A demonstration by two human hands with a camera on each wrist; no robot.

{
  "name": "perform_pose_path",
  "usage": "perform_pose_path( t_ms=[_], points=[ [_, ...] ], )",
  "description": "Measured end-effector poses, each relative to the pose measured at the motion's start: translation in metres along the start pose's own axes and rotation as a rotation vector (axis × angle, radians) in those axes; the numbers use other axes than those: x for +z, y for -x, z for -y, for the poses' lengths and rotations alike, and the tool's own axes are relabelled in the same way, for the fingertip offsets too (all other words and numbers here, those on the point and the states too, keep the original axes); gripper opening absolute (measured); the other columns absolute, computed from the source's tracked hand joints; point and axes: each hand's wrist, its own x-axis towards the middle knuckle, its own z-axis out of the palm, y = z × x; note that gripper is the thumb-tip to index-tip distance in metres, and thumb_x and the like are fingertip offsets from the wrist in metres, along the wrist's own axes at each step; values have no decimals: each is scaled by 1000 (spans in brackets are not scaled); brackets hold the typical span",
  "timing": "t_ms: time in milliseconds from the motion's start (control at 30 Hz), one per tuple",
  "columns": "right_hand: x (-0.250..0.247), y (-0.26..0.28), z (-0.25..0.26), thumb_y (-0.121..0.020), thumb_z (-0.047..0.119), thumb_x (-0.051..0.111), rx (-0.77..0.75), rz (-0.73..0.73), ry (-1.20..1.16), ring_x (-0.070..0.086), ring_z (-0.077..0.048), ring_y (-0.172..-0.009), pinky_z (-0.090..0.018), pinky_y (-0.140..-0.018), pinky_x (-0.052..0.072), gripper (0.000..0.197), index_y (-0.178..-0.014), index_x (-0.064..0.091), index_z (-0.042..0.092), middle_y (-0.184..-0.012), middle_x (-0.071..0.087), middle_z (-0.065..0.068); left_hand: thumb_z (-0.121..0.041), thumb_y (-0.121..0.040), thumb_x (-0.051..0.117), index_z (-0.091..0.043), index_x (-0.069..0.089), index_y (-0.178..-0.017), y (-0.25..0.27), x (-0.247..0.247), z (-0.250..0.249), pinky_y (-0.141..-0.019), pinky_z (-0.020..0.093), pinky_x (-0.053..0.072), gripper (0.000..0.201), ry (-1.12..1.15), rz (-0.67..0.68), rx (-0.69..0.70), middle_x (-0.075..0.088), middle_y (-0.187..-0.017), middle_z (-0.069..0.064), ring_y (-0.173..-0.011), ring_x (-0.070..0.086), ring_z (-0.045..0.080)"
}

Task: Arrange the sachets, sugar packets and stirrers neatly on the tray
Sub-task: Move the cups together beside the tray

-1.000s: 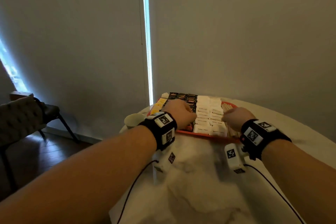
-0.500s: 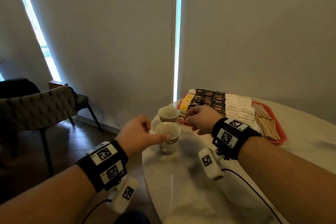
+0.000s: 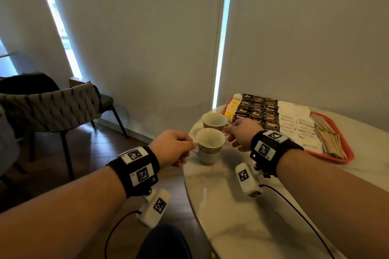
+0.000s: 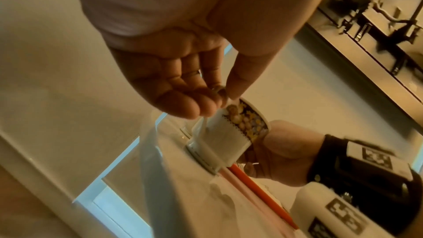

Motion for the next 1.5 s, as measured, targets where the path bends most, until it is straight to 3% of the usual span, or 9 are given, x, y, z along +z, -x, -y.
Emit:
perform_pose_path(
  t_ms=[267, 500, 800, 1000, 1267, 1500],
  points=[
    [-5, 10, -6, -104, 16, 51, 137, 61, -449, 65, -26, -79, -33, -68, 57, 26, -119, 62, -2, -95, 69, -18, -29, -101, 59, -13, 66, -86, 9, -12, -13, -54, 27, 47, 23, 290, 124, -276, 60, -71, 5, -59, 53, 16],
    [-43, 36, -38, -100, 18, 54, 112, -73, -672, 66, -26, -79, -35, -70, 58, 23, -108, 66, 0, -91, 70, -18, -29, -103, 57, -14, 64, -80, -1, 7, -53, -50, 23, 39, 29, 312, 190, -264, 56, -64, 3, -51, 47, 13],
    [-135, 84, -136, -98, 15, 55, 168, -365, -795, 62, -25, -71, -37, -68, 56, 17, -105, 62, 2, -83, 65, -16, -26, -99, 63, -11, 73, -93, -29, 139, -130, -50, 24, 45, 19, 381, 301, -190, 64, -70, 4, -56, 53, 13],
    [-186, 106, -213, -100, 16, 53, 264, -541, -751, 60, -25, -68, -33, -59, 54, 18, -101, 62, 1, -82, 63, -17, -25, -103, 59, -10, 70, -101, -27, 240, -175, -51, 22, 44, 19, 445, 408, -140, 63, -75, 5, -57, 52, 12],
    [-228, 91, -277, -98, 12, 54, 346, -621, -732, 64, -31, -82, -38, -65, 55, 11, -103, 61, 6, -90, 64, -17, -22, -105, 57, -10, 65, -90, -37, 334, -215, -48, 21, 48, 21, 420, 439, -158, 62, -69, 5, -54, 55, 13],
    [-251, 51, -303, -96, 10, 55, 390, -591, -743, 62, -33, -72, -49, -76, 60, 13, -100, 62, 0, -80, 62, -20, -17, -110, 44, -12, 48, -76, -61, 386, -238, -44, 18, 37, 34, 387, 424, -218, 49, -67, 7, -55, 42, 14]
  ],
)
